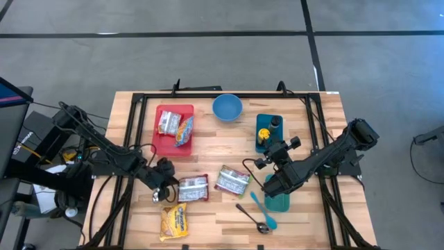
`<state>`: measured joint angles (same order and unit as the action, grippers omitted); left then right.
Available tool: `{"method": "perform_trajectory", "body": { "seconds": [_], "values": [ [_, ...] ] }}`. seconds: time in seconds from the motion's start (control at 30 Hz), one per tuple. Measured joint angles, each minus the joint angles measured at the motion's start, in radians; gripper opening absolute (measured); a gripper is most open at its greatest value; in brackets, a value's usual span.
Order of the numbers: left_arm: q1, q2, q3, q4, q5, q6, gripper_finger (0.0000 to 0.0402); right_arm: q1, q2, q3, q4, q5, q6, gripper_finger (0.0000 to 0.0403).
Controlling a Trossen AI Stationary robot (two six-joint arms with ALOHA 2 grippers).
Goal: Pick & Place Food Item
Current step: Put the red noodle pack into the red bin
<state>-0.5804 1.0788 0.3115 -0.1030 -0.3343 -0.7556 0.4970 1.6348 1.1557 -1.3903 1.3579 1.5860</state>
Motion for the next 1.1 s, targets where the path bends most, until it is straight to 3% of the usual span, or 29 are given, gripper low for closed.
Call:
{"method": "perform_trajectory", "body": {
  "seconds": [0.67,0.9,1.1],
  "values": [
    [0.000,-0.219,0.000,0.153,-0.183,0.376,0.0000,0.000,0.000,0.000,0.000,0.001,0.000,0.0092],
    [0.004,-0.235,0.000,0.260,-0.233,0.504,0.0000,0.000,0.000,0.000,0.000,0.002,0.000,0.0092],
    [0.027,-0.235,0.000,0.266,-0.235,0.512,0.0000,0.000,0.000,0.000,0.000,0.004,0.000,0.0092]
  ]
}}
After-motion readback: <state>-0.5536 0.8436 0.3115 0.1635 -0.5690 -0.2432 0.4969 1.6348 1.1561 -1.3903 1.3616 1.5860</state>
